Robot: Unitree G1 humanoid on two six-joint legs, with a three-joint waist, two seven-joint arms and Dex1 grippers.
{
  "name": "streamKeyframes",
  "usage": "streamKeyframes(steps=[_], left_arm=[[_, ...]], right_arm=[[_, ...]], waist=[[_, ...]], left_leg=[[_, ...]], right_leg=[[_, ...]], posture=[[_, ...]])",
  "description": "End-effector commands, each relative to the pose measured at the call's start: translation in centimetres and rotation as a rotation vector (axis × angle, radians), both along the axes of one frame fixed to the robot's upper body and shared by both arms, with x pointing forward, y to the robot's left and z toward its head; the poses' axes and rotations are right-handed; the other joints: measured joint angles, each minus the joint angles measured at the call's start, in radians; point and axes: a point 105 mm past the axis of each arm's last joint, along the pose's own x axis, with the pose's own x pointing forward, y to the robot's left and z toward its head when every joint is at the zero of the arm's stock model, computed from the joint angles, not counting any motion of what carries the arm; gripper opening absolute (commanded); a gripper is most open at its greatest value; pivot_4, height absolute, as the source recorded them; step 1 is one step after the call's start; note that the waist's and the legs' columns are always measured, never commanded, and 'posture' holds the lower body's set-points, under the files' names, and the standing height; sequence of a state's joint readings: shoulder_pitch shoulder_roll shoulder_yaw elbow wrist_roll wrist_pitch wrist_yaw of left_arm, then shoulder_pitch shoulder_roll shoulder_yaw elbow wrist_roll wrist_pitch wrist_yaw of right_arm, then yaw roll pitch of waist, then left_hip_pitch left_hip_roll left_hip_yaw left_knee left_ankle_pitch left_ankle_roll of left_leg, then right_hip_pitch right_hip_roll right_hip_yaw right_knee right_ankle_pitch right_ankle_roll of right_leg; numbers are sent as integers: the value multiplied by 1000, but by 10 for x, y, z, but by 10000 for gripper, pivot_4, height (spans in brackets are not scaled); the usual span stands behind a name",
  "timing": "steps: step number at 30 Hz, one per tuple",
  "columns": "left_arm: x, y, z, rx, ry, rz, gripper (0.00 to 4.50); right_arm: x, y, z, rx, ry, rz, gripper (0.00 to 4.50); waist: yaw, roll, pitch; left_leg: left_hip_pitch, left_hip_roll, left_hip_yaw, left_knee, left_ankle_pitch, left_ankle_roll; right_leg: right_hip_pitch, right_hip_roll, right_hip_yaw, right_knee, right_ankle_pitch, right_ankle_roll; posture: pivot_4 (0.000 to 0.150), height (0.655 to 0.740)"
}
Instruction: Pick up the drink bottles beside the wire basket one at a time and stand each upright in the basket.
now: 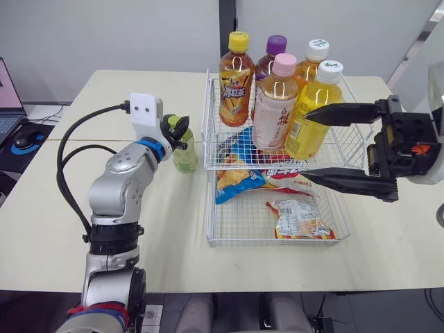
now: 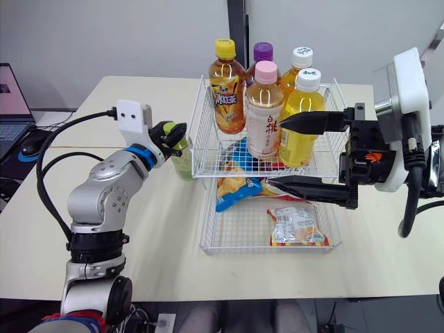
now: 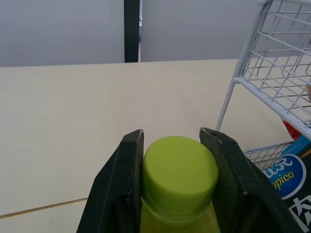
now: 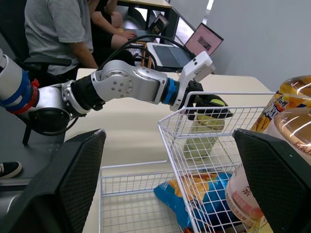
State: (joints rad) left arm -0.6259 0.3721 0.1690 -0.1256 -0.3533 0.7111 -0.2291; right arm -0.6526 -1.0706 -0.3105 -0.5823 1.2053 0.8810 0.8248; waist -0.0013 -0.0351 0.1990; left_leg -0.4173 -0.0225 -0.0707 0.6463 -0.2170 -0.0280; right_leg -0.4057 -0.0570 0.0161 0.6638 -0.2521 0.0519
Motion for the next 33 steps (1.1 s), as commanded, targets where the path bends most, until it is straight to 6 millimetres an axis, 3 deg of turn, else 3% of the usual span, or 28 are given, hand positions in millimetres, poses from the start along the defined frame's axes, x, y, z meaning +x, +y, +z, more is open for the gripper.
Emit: streamKeyframes(steps=[1, 4, 8, 11, 14, 18, 27, 33], left_arm=[[-15, 13, 31, 10, -99, 4, 14135], [-26, 21, 51, 46, -129, -41, 14134], [-39, 48, 110, 59, -187, -90, 14134], [-46, 54, 141, 59, -208, -148, 14134], [-56, 49, 181, 52, -237, -274, 14134], [-76, 26, 218, 27, -219, -513, 14134], [-105, -15, 268, 32, -228, -843, 14134], [-100, -41, 258, 85, -158, -953, 14134]], right_arm=[[-3, -6, 13, 10, -67, -19, 45000], [-2, -10, 14, 8, -70, -29, 45000], [2, -18, 17, -6, -76, -57, 45000], [4, -20, 17, -13, -75, -60, 45000], [5, -22, 18, -23, -72, -59, 45000], [5, -24, 18, -32, -61, -54, 45000], [1, -34, 26, -44, -55, -76, 45000], [4, -44, 31, -42, -60, -134, 45000]], waist=[[-1, 0, 0], [-4, 0, 0], [-4, -2, 1], [-1, -2, 1], [0, -2, 1], [-1, -2, 1], [-26, -2, 2], [-28, -1, 2]], left_leg=[[0, 0, 0, 0, 0, 0], [0, 0, 0, 0, 0, 0], [-1, 0, -1, 0, 0, 0], [-2, 0, -1, 0, 0, 0], [-2, 0, -1, 0, 0, 0], [-2, 0, -1, 0, 0, 0], [-3, 0, -1, -1, 0, 0], [-2, 0, 0, -1, 0, 0]], right_leg=[[0, 0, 0, 0, 0, 0], [0, 1, 0, 0, 0, 0], [-1, 1, -2, 0, 0, 0], [-1, 1, -2, -1, 0, 0], [-1, 0, -3, -1, 0, 0], [0, 1, -3, -1, 0, 0], [-2, 2, -3, 0, -1, 0], [-2, 1, -1, 0, -1, 1]], posture=[[1500, 7400], [1500, 7400], [1500, 7400], [1500, 7400], [1500, 7400], [1500, 7400], [1500, 7400], [1500, 7400]])
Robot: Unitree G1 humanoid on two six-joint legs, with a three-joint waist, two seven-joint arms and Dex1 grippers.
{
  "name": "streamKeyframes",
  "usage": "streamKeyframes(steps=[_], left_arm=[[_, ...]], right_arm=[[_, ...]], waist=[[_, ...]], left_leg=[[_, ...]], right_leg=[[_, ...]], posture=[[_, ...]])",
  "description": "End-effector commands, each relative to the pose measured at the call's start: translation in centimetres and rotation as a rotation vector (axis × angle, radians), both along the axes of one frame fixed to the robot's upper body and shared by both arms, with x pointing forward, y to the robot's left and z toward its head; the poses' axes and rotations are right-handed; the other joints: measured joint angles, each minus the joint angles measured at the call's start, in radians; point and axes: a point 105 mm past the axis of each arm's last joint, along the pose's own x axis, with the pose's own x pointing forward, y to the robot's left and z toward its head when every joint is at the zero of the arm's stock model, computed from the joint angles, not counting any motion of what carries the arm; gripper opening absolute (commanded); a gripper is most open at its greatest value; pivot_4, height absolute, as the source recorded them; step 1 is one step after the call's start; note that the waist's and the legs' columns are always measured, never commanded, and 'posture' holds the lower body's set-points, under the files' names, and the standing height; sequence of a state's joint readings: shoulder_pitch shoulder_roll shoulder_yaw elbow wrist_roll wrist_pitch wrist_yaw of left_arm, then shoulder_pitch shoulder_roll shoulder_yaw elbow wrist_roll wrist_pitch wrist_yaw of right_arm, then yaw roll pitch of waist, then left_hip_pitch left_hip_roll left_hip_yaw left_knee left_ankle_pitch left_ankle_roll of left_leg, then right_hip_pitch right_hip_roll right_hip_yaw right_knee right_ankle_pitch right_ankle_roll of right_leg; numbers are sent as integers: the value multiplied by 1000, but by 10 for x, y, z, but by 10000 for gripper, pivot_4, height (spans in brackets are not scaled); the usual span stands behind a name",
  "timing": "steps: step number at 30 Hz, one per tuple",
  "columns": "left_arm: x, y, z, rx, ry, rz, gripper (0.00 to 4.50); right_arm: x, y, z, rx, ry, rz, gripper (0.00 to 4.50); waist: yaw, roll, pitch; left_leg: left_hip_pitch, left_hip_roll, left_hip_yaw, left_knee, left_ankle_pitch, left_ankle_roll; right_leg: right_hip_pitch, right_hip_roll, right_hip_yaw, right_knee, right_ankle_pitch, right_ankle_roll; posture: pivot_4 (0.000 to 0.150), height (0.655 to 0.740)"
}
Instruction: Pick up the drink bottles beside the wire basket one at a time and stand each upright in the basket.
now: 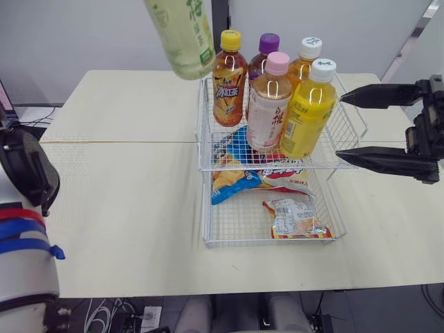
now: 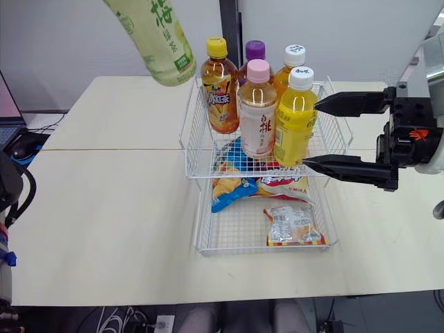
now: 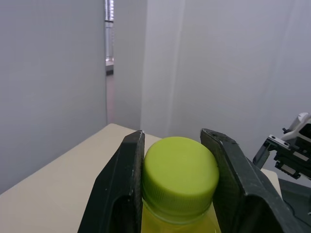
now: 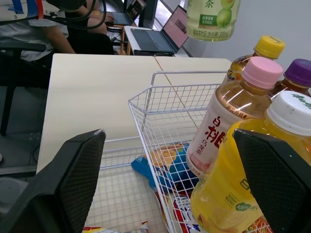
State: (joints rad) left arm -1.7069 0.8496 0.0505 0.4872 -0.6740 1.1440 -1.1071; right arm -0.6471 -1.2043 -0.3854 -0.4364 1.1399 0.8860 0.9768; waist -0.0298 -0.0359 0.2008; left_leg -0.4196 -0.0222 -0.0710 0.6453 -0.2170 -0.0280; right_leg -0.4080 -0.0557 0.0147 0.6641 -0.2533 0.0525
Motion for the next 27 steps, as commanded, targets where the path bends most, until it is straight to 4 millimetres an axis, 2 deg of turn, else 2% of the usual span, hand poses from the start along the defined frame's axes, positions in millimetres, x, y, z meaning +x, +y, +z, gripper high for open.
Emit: streamKeyframes(steps=[1, 11, 17, 26, 27], left_arm=[[-3, -12, -2, 40, -30, -57, 14134], [30, -41, -46, 138, -30, -89, 14134], [37, -52, -67, 158, 6, -122, 14134], [43, -59, -84, 167, 46, -133, 14134], [42, -59, -86, 178, 48, -142, 17634]], right_arm=[[-3, -10, 14, -2, -66, -51, 45000], [-2, -18, 19, -2, -85, -87, 45000], [-4, -19, 19, -5, -85, -95, 45000], [-3, -24, 20, -7, -104, -127, 45000], [-3, -26, 21, -6, -108, -134, 45000]], waist=[[0, 0, 0], [1, 0, 0], [1, 0, 0], [1, 0, 0], [1, 0, 0]], left_leg=[[0, 0, 0, 0, 0, 0], [-3, 0, 1, 0, 0, 0], [-3, 0, 1, 1, 0, 0], [-3, 0, 1, 1, 0, 0], [-3, 0, 1, 1, 0, 0]], right_leg=[[0, 0, 0, 0, 0, 0], [-3, 0, 2, 0, 0, 0], [-4, 0, 2, 0, 0, 0], [-4, 0, 1, 1, 0, 0], [-3, 0, 1, 1, 0, 0]], posture=[[1500, 7400], [1500, 7400], [1500, 7400], [1500, 7400], [1500, 7400]])
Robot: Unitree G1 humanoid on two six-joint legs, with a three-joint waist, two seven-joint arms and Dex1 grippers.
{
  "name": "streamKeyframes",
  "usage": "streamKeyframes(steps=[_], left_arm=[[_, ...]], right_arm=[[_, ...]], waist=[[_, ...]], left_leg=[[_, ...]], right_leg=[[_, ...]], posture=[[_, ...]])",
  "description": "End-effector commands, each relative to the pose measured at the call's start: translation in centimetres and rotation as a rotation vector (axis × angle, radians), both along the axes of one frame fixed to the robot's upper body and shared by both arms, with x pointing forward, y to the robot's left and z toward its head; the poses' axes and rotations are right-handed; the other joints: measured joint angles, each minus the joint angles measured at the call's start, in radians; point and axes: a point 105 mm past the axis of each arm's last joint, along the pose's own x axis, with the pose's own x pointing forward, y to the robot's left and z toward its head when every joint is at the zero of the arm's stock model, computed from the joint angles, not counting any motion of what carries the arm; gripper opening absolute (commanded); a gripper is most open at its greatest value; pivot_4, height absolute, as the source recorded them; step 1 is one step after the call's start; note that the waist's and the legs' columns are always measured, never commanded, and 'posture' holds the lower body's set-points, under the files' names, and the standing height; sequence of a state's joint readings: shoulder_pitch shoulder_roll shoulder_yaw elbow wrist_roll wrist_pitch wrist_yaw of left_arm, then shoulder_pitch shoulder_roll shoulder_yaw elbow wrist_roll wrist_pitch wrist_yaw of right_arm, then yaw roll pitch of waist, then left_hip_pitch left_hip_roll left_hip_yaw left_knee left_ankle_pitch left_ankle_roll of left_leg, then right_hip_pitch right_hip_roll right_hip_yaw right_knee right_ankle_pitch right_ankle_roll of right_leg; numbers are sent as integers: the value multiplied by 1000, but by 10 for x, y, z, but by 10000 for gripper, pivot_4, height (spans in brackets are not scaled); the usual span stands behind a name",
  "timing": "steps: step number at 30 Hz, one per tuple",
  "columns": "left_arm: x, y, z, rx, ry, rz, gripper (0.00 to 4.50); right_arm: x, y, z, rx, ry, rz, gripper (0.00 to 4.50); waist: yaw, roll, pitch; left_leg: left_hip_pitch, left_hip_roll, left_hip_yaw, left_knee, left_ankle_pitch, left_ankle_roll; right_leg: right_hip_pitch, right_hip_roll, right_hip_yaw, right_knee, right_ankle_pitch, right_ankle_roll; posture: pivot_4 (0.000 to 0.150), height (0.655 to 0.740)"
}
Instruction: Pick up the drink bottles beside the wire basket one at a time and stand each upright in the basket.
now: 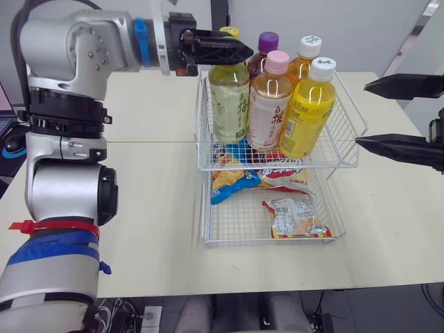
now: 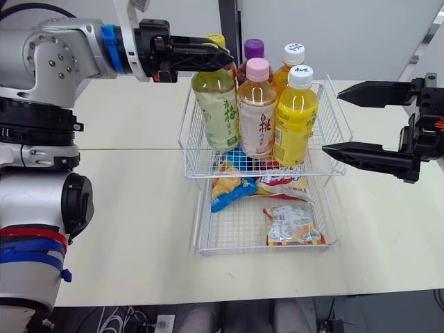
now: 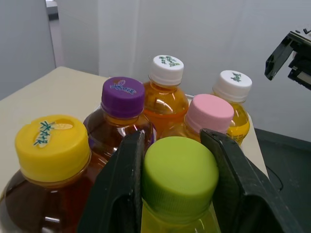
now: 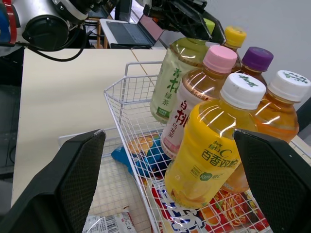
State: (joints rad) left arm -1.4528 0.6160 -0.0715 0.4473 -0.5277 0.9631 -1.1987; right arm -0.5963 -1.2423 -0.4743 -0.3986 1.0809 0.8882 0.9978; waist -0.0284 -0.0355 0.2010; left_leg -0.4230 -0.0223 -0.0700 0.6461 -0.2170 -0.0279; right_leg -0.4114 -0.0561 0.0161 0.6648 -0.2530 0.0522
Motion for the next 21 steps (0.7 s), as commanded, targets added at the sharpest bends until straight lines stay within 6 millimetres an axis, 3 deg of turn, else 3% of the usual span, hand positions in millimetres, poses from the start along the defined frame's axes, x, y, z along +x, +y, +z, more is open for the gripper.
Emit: streamKeyframes(steps=[1, 9, 21], left_arm=[[-14, -3, 16, -5, -89, -48, 21253], [-18, -1, 18, -10, -94, -69, 44658], [-32, 38, 56, -30, -224, 37, 44658]], right_arm=[[-6, -5, 13, -9, -76, -33, 45000], [-3, -10, 15, 3, -89, -54, 45000], [1, -14, 24, 13, -135, -78, 45000]], waist=[[0, 0, 0], [0, 0, 0], [-1, 0, 0]], left_leg=[[0, 0, 0, 0, 0, 0], [1, 0, 0, 0, 0, 0], [1, 0, 0, 0, 0, 0]], right_leg=[[0, 0, 0, 0, 0, 0], [0, 0, 0, 0, 0, 0], [0, 0, 0, 0, 0, 0]], posture=[[1500, 7400], [1500, 7400], [1500, 7400]])
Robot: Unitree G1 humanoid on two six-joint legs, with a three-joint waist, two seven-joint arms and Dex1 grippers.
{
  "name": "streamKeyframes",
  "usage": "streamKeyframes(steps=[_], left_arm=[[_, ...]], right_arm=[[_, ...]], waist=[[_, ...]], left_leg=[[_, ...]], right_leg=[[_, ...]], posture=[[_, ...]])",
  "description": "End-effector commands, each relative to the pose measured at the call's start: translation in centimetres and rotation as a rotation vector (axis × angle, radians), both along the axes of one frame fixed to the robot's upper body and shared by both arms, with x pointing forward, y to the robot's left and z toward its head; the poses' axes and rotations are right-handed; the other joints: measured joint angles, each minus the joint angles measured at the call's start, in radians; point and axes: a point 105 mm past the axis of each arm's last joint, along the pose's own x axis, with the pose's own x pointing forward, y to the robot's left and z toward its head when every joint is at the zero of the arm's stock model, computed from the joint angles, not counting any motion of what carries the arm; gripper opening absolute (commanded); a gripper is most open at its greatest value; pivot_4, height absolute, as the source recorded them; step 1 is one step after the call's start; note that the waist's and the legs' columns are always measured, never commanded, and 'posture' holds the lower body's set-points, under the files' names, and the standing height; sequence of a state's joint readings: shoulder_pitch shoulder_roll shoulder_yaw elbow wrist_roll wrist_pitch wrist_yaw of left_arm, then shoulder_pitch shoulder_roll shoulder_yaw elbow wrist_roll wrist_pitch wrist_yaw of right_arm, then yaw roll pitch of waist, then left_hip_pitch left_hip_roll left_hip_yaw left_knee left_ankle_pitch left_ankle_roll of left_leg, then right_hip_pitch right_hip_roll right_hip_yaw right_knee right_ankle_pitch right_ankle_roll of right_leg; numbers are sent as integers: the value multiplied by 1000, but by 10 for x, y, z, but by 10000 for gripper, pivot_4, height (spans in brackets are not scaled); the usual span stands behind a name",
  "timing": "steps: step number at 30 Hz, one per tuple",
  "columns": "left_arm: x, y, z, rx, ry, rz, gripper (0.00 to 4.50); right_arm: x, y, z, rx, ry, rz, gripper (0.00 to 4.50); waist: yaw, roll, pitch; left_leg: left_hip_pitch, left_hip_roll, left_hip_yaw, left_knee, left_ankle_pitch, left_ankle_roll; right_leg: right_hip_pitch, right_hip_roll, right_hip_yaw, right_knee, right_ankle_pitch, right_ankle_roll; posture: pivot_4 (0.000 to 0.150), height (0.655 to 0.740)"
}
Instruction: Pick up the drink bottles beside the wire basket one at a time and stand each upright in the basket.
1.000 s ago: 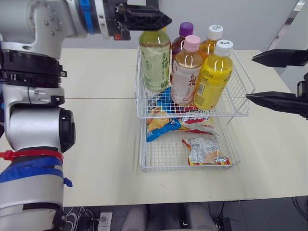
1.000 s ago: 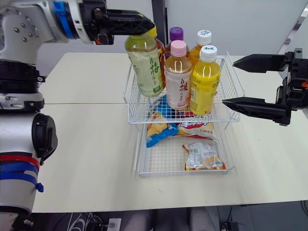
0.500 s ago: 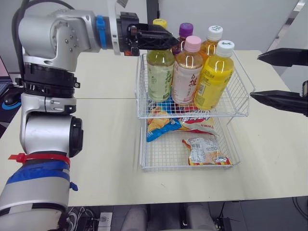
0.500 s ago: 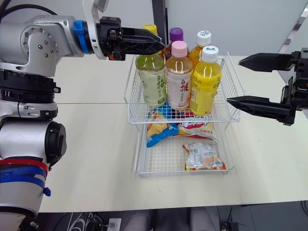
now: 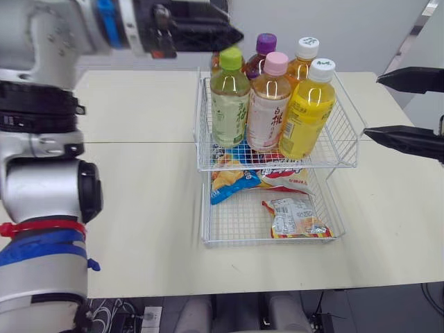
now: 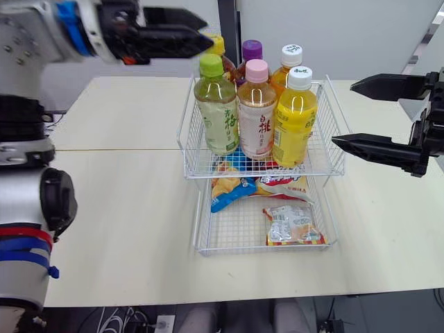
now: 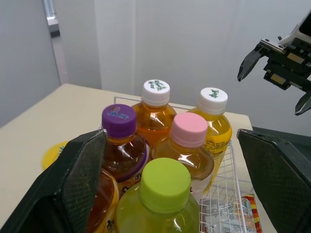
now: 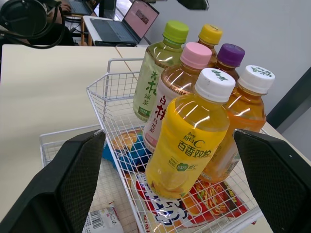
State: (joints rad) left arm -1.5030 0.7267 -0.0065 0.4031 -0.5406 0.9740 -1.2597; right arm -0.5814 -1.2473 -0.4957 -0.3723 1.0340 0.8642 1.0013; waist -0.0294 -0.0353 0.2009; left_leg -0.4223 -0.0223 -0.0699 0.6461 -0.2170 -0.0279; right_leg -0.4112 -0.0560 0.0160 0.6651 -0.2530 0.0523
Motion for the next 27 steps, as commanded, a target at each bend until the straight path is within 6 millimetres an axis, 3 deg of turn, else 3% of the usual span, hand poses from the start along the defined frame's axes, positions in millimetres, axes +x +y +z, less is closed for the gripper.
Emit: streamKeyframes(steps=[1, 5, 9, 15, 18, 27], left_arm=[[-7, 15, 18, 13, -119, 68, 44658], [-1, 43, 18, 43, -167, 205, 44658], [7, 86, 10, 107, -251, 413, 44658], [10, 142, -31, 231, -275, 648, 44658], [12, 174, -59, 278, -270, 790, 44658], [4, 219, -140, 273, -178, 984, 44658]], right_arm=[[-4, -4, 22, 9, -111, -26, 45000], [-1, -8, 23, -1, -113, -45, 45000], [4, -19, 18, -34, -123, -88, 45000], [12, -26, 17, -60, -200, -125, 45000], [18, -41, 14, -64, -199, -186, 45000], [36, -99, -3, 23, -223, -410, 45000]], waist=[[0, 0, 0], [0, 0, 0], [0, 1, 0], [-2, 1, 0], [-1, 1, 0], [6, 1, -1]], left_leg=[[0, 0, 0, 0, 0, 0], [1, 0, 0, 0, 0, 0], [2, 0, 1, 0, 0, 0], [2, 1, 2, 0, 0, 0], [2, 1, 1, 0, 0, 0], [3, 0, 2, 0, 0, 0]], right_leg=[[0, 0, 0, 0, 0, 0], [1, 0, 0, 0, 0, 0], [1, 0, 1, 0, 0, 0], [1, 0, 2, 1, 0, 0], [1, 0, 1, 0, 0, 0], [2, -2, 1, 0, 0, 0]], posture=[[1500, 7400], [1500, 7400], [1500, 7400], [1500, 7400], [1500, 7400], [1500, 7400]])
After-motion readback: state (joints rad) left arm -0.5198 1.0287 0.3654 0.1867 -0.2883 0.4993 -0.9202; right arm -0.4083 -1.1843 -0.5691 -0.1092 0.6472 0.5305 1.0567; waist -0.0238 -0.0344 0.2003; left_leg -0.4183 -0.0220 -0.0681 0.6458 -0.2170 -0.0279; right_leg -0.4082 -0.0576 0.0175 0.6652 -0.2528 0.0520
